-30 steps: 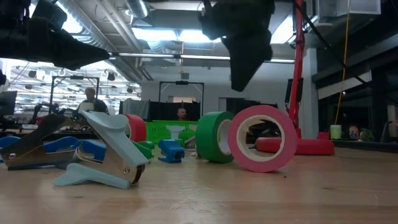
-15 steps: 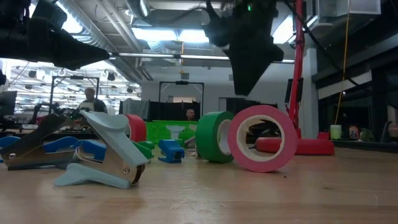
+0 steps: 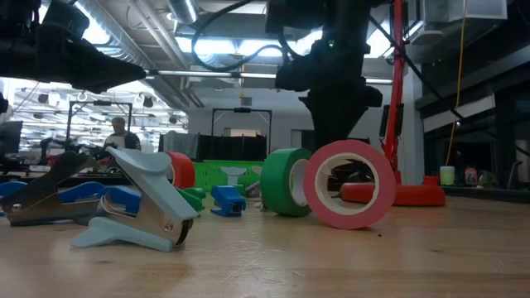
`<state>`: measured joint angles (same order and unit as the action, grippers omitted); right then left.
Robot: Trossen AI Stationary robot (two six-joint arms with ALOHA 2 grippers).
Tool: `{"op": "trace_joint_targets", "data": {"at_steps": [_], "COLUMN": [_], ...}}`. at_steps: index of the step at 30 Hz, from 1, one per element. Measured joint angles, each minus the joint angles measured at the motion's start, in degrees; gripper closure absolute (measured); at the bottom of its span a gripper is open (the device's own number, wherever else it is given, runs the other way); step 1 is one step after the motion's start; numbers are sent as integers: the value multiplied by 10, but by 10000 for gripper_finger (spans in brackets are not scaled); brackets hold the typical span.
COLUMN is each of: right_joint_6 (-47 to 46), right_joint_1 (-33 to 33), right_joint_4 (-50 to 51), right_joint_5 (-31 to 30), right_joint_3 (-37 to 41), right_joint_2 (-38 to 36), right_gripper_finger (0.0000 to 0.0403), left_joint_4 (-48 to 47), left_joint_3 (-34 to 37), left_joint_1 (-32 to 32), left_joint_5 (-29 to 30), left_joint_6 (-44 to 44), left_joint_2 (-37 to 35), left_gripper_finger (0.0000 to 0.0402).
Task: Pick and place Stapler, Stapler remover, tape
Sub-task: Put the orange tape into the middle green bin
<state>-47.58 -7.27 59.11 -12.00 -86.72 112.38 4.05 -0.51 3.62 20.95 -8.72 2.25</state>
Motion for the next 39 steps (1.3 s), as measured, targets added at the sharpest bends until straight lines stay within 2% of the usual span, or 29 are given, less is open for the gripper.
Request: {"op": "trace_joint_targets", "data": {"at_steps": [17, 25, 39], "right_joint_6": [-16, 41, 45], "right_joint_1": [4, 1, 2], "right_joint_4": [-28, -64, -62], "right_joint_5": [0, 25, 26], "right_joint_3": [0, 0, 0], "right_joint_2": [0, 0, 0], "right_gripper_finger": [292, 292, 292], "left_joint_4": [0, 0, 0], "left_joint_3": [0, 0, 0], "left_joint_1": [0, 0, 0], "left_joint_5": [0, 0, 0], "left_joint_6": [0, 0, 0], "left_joint_2": [0, 0, 0], "left_gripper_finger": [274, 274, 274]}}
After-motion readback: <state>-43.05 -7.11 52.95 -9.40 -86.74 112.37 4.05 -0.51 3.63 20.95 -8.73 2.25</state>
